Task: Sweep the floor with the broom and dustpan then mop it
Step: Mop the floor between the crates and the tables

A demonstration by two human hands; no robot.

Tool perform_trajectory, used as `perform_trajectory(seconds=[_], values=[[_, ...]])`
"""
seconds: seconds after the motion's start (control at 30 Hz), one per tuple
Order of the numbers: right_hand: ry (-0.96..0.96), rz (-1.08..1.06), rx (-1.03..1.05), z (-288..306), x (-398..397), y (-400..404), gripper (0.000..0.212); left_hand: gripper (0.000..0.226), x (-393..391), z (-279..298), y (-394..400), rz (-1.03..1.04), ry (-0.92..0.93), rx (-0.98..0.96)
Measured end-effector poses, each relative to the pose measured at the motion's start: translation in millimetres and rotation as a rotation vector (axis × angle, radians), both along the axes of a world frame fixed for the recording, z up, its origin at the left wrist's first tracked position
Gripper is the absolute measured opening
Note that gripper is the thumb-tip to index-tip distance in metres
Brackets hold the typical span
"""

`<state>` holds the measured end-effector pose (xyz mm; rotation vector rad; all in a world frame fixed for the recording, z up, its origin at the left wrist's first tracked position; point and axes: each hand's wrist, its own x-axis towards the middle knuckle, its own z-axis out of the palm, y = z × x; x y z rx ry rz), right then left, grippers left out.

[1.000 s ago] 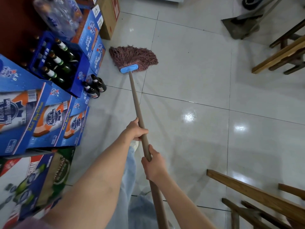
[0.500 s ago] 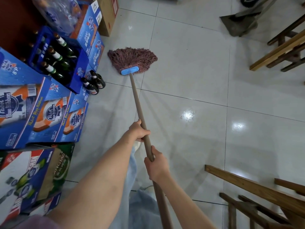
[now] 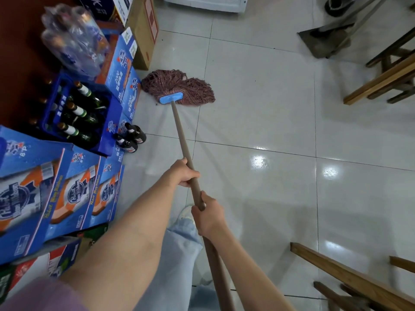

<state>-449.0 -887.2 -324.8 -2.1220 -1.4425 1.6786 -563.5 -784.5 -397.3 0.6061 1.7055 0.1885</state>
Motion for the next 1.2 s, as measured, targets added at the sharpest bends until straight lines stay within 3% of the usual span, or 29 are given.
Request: perform_trajectory(seconds=[0.3,0.93,1.1,1.2], values=[[-0.032,0.038,0.056,12,22,-29,0.015,0.091,22,7,-27,0.007,-0.037,0.014],[-0.109,0.062,0.114,33,134,-234,0.014,0.091,141,12,-223,-0.007,-0.12,-0.012],[-0.105,-0.01,0.057,31,143,-230,0.004,0.079,153,11,-219,-0.051,-0.11,0.004],[-0.095,-0.047,0.029,29,138,-217,0.002,0.085,149,9,-205,-0.056,-0.109,-0.007]])
